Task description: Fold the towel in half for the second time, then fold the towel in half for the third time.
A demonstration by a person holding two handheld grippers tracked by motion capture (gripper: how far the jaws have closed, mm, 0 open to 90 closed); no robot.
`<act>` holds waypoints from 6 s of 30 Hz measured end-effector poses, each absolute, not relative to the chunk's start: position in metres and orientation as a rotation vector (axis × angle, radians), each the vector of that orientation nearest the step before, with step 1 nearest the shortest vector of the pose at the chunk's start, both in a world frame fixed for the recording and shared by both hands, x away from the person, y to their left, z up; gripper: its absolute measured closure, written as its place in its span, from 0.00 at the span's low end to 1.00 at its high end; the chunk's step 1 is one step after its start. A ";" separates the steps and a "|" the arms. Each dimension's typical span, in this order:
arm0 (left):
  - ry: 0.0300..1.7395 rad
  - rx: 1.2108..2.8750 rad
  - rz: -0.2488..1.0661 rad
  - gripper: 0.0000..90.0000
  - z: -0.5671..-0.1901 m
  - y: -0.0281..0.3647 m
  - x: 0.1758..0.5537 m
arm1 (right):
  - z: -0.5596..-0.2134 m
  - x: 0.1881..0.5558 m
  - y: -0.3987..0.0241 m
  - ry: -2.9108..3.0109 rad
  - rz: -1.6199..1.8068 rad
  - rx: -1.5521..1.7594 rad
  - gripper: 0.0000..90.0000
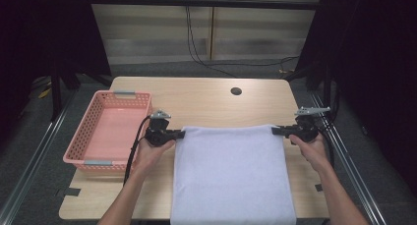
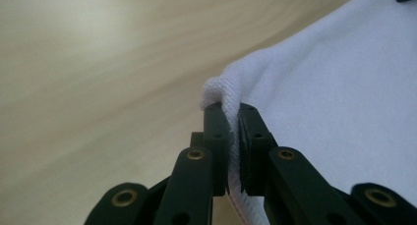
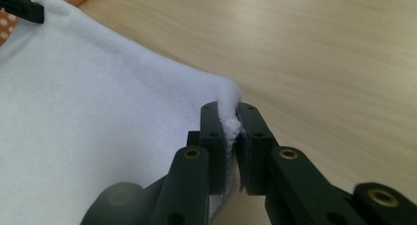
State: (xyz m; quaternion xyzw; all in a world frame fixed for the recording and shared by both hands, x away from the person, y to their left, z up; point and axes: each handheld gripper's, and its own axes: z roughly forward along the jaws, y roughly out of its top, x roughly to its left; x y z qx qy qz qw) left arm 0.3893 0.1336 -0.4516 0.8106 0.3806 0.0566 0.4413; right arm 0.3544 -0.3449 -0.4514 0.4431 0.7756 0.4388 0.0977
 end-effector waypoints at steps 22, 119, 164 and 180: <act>0.813 1.862 0.251 0.94 -0.395 0.144 0.398 | -0.393 0.367 -0.353 2.099 1.520 1.238 0.93; 0.906 2.093 0.042 0.38 -0.472 0.135 0.357 | -0.479 0.264 -0.074 2.778 1.321 0.839 0.35; 0.921 2.159 0.038 0.62 -0.499 0.121 0.365 | -0.496 0.256 -0.061 2.740 1.168 0.679 0.83; 0.902 1.971 -0.085 0.90 -0.466 0.134 0.371 | -0.466 0.266 -0.076 2.702 1.375 0.803 0.83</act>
